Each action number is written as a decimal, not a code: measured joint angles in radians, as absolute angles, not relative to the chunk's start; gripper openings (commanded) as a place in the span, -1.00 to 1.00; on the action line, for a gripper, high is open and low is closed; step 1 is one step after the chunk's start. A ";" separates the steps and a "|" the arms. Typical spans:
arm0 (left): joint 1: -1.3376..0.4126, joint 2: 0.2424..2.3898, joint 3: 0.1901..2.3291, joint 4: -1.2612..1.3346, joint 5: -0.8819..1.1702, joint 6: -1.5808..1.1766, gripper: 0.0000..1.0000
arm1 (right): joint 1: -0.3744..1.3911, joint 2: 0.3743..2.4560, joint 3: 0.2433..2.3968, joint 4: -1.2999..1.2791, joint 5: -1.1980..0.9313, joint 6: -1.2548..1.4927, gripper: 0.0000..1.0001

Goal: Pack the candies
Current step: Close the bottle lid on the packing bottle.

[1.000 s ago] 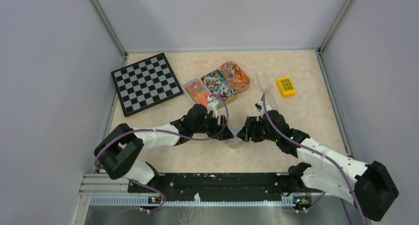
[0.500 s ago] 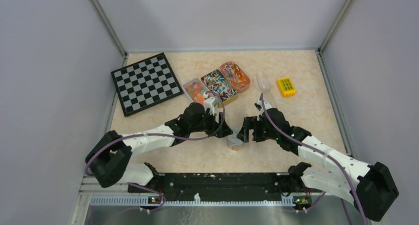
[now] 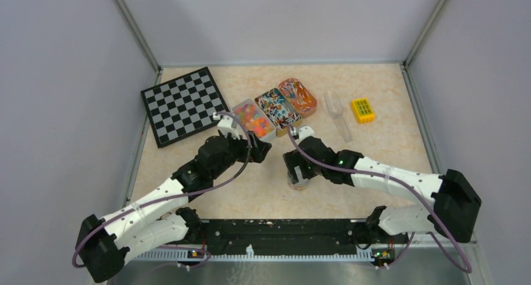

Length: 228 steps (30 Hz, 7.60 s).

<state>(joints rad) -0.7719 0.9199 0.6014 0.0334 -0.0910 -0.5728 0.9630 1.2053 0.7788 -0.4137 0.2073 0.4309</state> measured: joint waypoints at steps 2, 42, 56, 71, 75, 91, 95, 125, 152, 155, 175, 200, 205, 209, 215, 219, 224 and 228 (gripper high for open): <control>-0.772 0.868 0.571 0.031 -0.128 -0.573 0.97 | 0.981 1.247 0.801 -0.430 0.239 0.420 0.85; -0.772 0.841 0.501 0.013 -0.181 -0.574 0.97 | 1.013 1.310 0.780 -0.339 0.306 0.385 0.59; -0.772 0.844 0.495 0.014 -0.181 -0.574 0.97 | 1.013 1.211 0.658 -0.233 0.313 0.386 0.59; -0.772 0.860 0.490 0.015 -0.181 -0.574 0.98 | 1.033 1.211 0.640 -0.197 0.304 0.396 0.59; -0.772 0.862 0.489 0.015 -0.181 -0.574 0.97 | 1.065 1.211 0.645 -0.203 0.322 0.396 0.60; -0.772 0.865 0.489 0.015 -0.177 -0.574 0.97 | 1.092 1.233 0.684 -0.224 0.348 0.396 0.67; -0.772 0.865 0.489 0.015 -0.177 -0.574 0.98 | 1.092 1.258 0.689 -0.226 0.347 0.397 0.67; -0.772 0.950 0.489 0.057 -0.068 -0.574 0.94 | 1.101 1.194 0.749 -0.308 0.373 0.430 0.84; -0.772 1.341 0.564 0.241 0.442 -0.505 0.73 | 0.885 0.997 0.522 -0.251 0.064 0.582 0.19; -0.772 1.365 0.565 0.254 0.463 -0.495 0.71 | 0.884 1.012 0.522 -0.226 0.053 0.588 0.11; -0.772 1.409 0.574 0.264 0.423 -0.467 0.42 | 0.872 1.024 0.522 -0.200 0.055 0.585 -0.12; -0.763 1.463 0.516 0.401 0.445 -0.623 0.53 | 0.789 1.030 0.411 0.006 -0.004 0.622 -0.11; -0.765 1.432 0.595 0.269 0.440 -0.598 0.58 | 0.781 0.991 0.446 -0.094 -0.012 0.603 -0.10; -0.766 1.405 0.601 0.260 0.455 -0.600 0.44 | 0.780 0.958 0.444 -0.099 -0.069 0.616 -0.12; -0.767 1.419 0.556 0.274 0.477 -0.624 0.04 | 0.780 0.962 0.383 -0.041 -0.138 0.653 -0.27; -0.759 1.445 0.534 0.307 0.486 -0.654 -0.19 | 0.775 0.977 0.340 0.021 -0.163 0.698 -0.39; -0.743 1.457 0.511 0.396 0.451 -0.667 -0.47 | 0.767 0.970 0.288 0.105 -0.162 0.745 -0.54; -0.743 1.490 0.491 0.503 0.425 -0.684 -0.40 | 0.764 0.970 0.261 0.161 -0.155 0.760 -0.58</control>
<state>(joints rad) -0.7425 1.4902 0.4911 0.5030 0.4252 -0.6842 0.7643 0.9695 0.2611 0.1608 -0.1551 0.7605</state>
